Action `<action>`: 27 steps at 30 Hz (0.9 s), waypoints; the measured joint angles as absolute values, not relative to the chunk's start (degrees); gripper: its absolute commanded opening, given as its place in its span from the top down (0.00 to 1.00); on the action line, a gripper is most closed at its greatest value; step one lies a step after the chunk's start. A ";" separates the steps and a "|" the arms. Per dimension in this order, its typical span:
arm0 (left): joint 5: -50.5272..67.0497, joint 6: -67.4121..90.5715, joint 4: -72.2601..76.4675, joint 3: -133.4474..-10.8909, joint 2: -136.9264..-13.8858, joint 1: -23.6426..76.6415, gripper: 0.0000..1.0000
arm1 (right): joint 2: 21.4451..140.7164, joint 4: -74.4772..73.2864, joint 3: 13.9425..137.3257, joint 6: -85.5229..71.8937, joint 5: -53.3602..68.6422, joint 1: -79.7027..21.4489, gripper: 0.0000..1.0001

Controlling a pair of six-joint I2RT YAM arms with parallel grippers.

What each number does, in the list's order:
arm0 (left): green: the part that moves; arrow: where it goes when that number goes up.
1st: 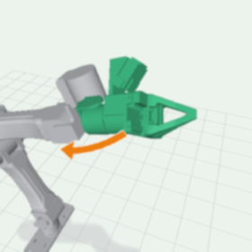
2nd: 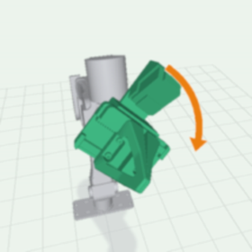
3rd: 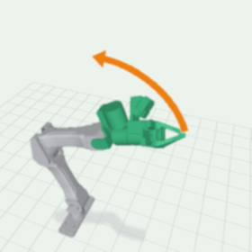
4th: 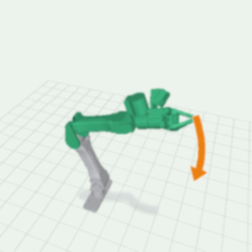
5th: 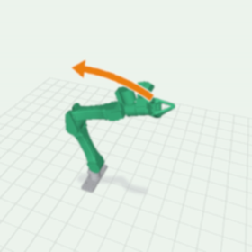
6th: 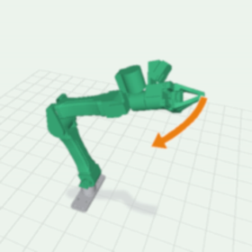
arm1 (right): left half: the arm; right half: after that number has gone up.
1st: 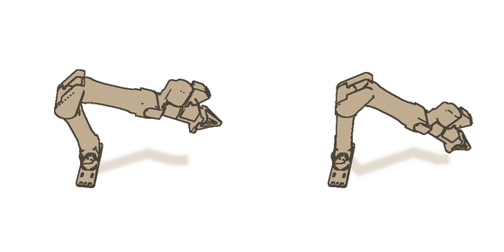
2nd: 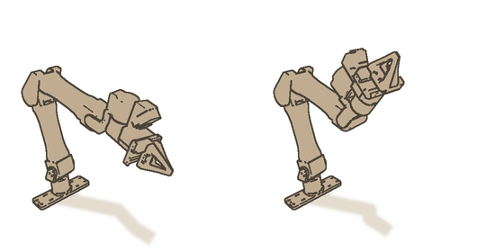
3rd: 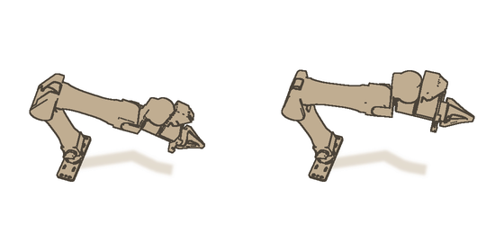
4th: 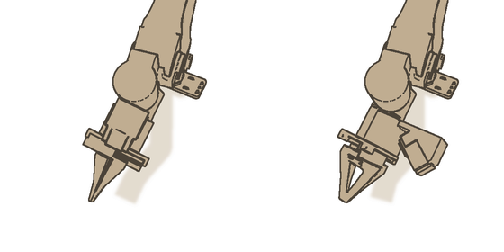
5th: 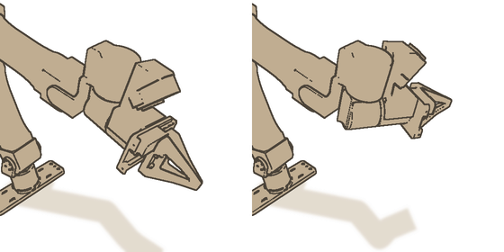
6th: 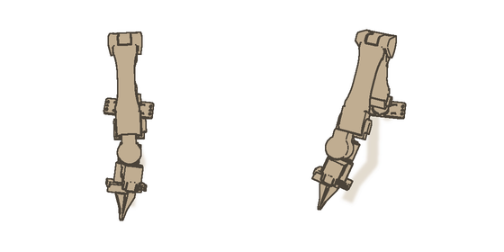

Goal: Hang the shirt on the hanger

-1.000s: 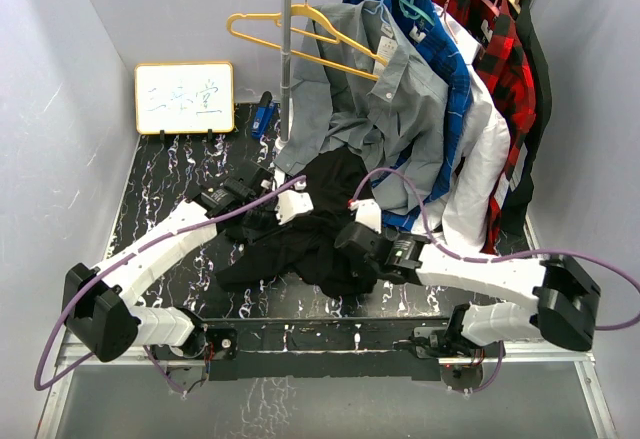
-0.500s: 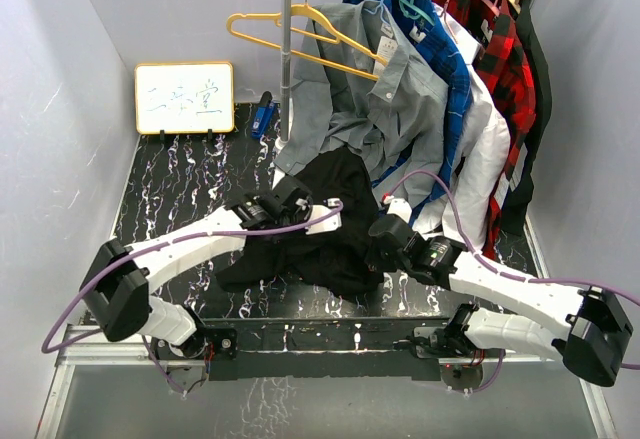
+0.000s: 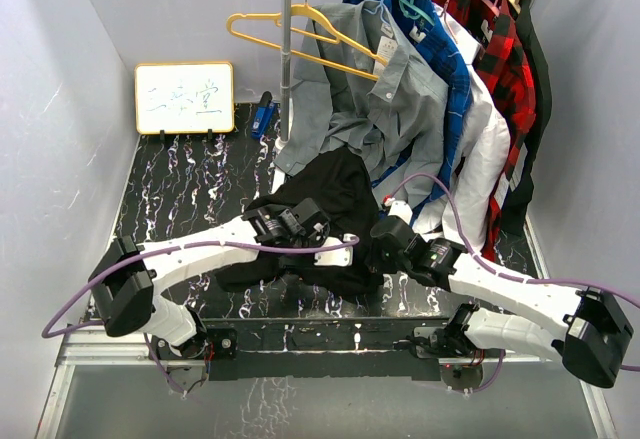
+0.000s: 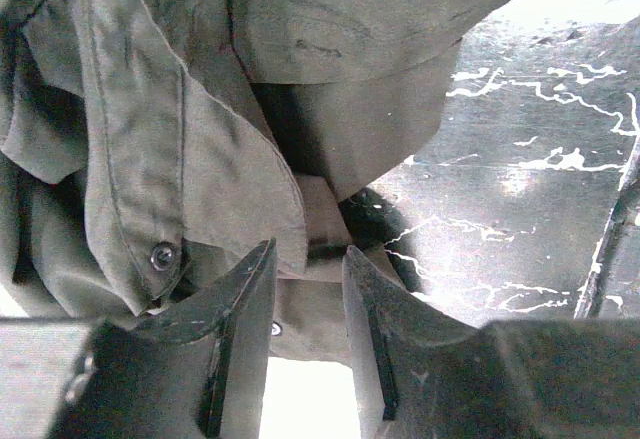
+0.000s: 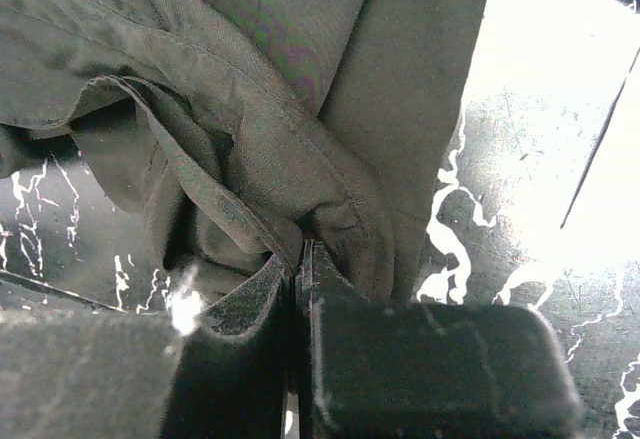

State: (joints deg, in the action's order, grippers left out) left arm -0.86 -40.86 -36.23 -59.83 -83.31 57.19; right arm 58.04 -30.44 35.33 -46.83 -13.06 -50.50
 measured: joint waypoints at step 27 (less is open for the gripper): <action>-8.05 -42.46 -25.28 -53.56 -85.78 57.87 1.00 | 57.45 -29.69 34.70 -46.87 -12.03 -50.09 1.00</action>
State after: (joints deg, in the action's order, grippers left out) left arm -8.05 -42.46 -25.28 -53.56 -85.78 57.87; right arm 57.45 -29.69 34.70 -46.87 -12.03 -50.09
